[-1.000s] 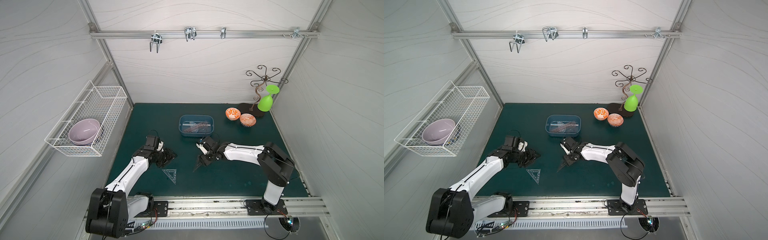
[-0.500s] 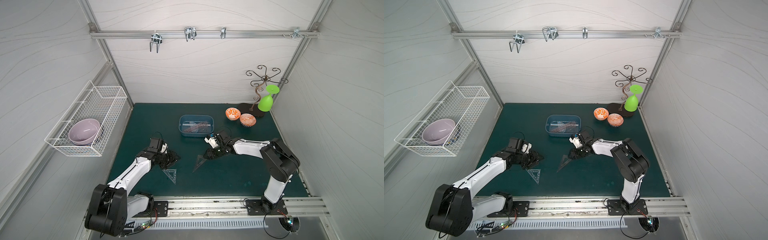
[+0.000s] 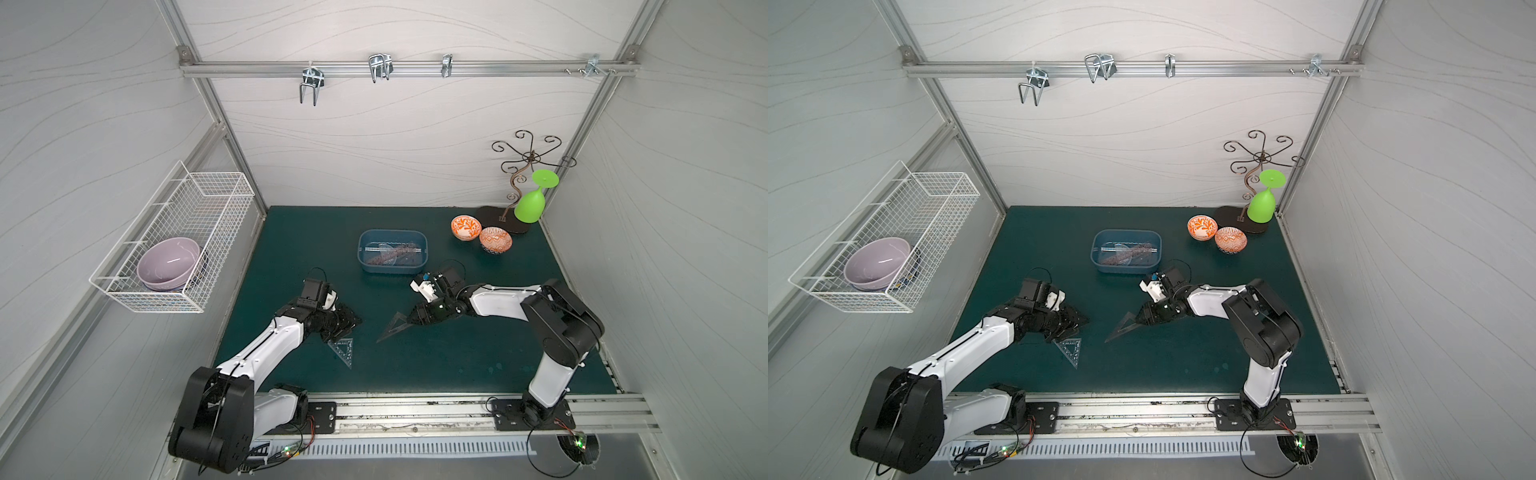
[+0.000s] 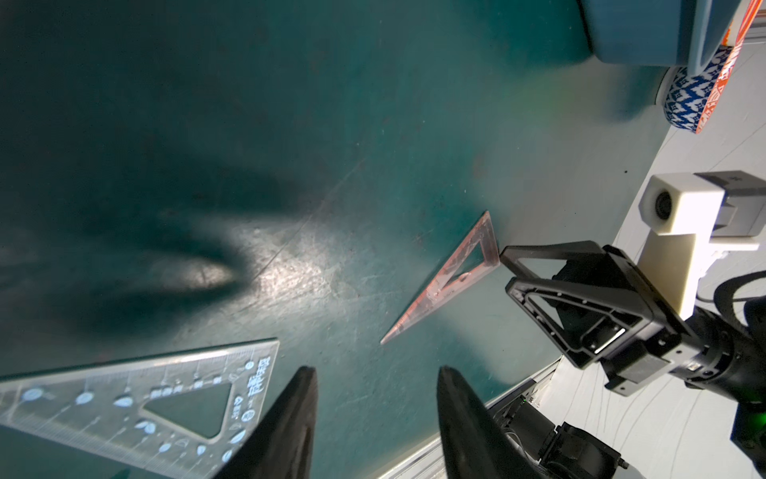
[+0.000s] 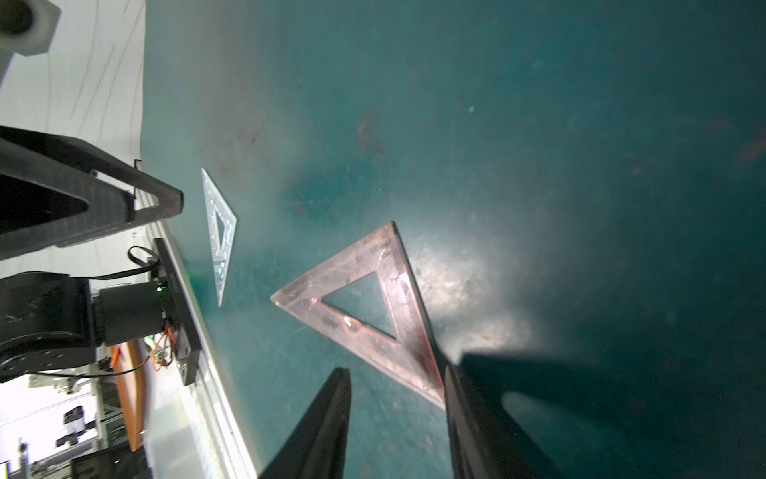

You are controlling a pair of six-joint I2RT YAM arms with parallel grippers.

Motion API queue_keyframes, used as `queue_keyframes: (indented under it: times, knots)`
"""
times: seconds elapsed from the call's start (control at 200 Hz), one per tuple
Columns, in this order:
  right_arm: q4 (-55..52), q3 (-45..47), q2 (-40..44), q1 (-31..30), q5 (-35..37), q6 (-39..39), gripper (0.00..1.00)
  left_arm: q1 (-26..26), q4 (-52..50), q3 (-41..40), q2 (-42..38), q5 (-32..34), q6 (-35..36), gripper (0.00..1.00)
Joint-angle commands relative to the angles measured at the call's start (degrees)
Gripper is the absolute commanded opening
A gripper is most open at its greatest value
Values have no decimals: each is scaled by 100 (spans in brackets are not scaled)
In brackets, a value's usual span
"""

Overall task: Put the scattered rulers into the storage box
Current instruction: Pick up the ruler from the center of the board.

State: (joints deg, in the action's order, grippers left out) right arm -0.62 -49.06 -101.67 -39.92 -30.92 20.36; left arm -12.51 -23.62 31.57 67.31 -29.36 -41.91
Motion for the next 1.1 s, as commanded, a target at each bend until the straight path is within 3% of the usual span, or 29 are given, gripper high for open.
queue_keyframes:
  times: [0.0, 0.34, 0.465, 0.61, 1.095]
  knots:
    - [90, 210, 67, -167, -288, 396, 40, -56, 139, 7, -44, 26, -2, 50]
    - [469, 388, 363, -335, -621, 873, 37, -181, 349, 75, 385, 19, -24, 49]
    - [540, 317, 481, -151, -592, 849, 29, -190, 366, 119, 525, 30, -9, 49]
    - [755, 61, 87, -84, -794, 891, 20, -203, 398, 180, 669, 67, -1, 49]
    - [796, -166, -586, -59, -919, 757, 17, -216, 452, 351, 942, 194, -1, 48]
